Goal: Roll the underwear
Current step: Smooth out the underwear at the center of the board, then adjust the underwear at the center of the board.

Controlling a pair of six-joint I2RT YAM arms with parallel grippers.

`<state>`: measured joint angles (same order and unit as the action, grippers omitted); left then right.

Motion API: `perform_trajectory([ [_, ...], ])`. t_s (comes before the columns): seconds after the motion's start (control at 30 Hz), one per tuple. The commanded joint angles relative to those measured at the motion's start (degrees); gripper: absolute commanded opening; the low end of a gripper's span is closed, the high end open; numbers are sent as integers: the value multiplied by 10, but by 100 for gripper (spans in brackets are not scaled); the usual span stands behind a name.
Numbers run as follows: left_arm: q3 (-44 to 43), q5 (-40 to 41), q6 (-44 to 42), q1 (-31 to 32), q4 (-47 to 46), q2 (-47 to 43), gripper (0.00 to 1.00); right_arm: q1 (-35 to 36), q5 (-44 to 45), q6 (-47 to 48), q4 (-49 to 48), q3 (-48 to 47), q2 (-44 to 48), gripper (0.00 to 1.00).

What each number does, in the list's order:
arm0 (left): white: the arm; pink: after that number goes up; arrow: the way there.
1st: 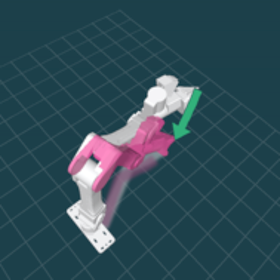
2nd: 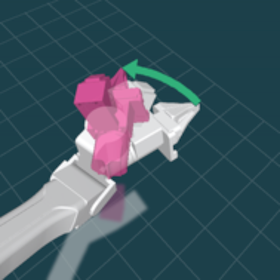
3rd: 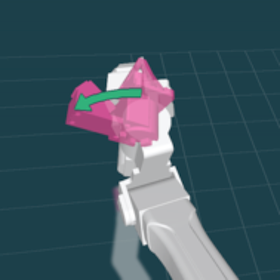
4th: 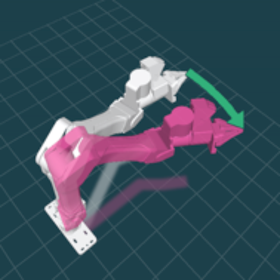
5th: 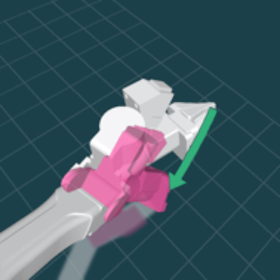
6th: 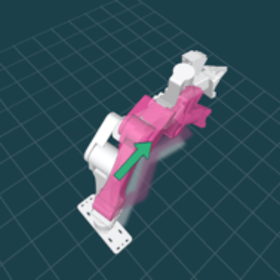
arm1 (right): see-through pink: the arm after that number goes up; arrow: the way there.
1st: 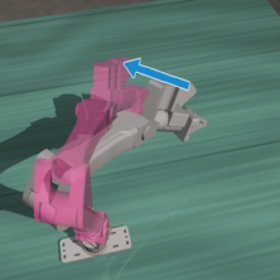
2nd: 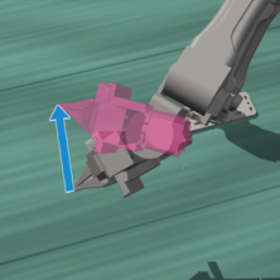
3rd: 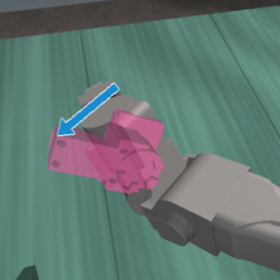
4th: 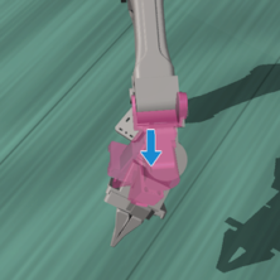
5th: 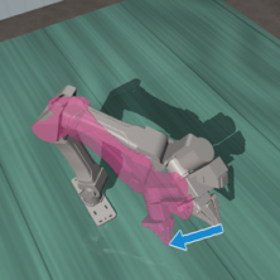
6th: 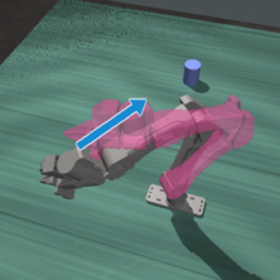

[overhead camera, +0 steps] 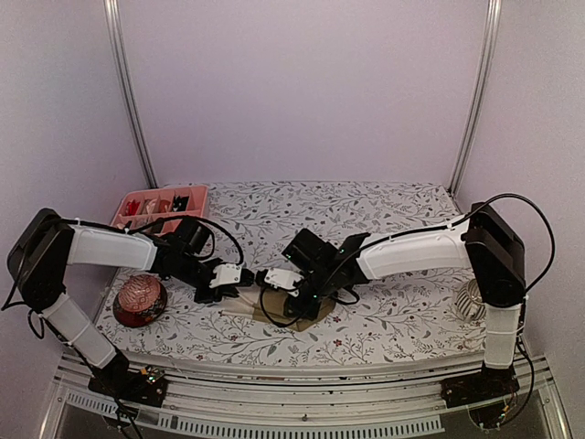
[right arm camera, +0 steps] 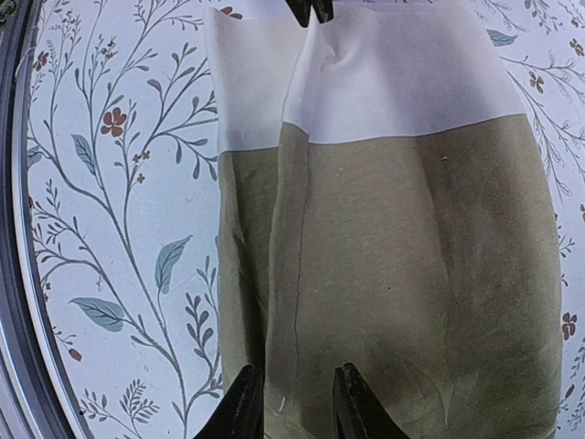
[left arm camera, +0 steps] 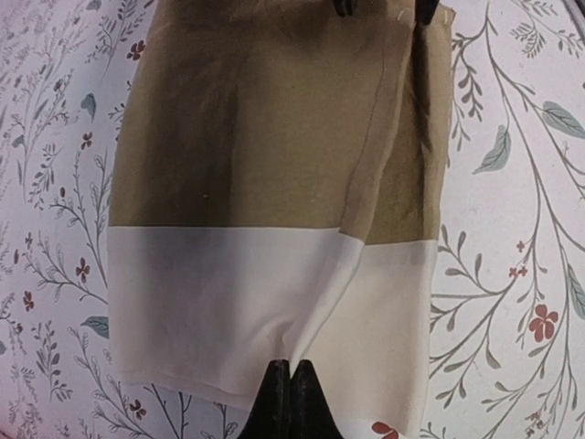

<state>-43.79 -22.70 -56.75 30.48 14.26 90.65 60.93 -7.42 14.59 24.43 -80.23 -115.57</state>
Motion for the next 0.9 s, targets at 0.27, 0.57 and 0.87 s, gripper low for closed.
perform_trajectory([
  [0.27,-6,-13,3,-3,0,2,0,6,14,1,-2,1,-28,31],
  [0.57,-2,-13,1,-3,-1,3,0,5,20,2,-3,-7,-40,31],
  [0.87,-2,-14,2,-3,-3,8,0,6,-23,13,-4,4,-26,42],
])
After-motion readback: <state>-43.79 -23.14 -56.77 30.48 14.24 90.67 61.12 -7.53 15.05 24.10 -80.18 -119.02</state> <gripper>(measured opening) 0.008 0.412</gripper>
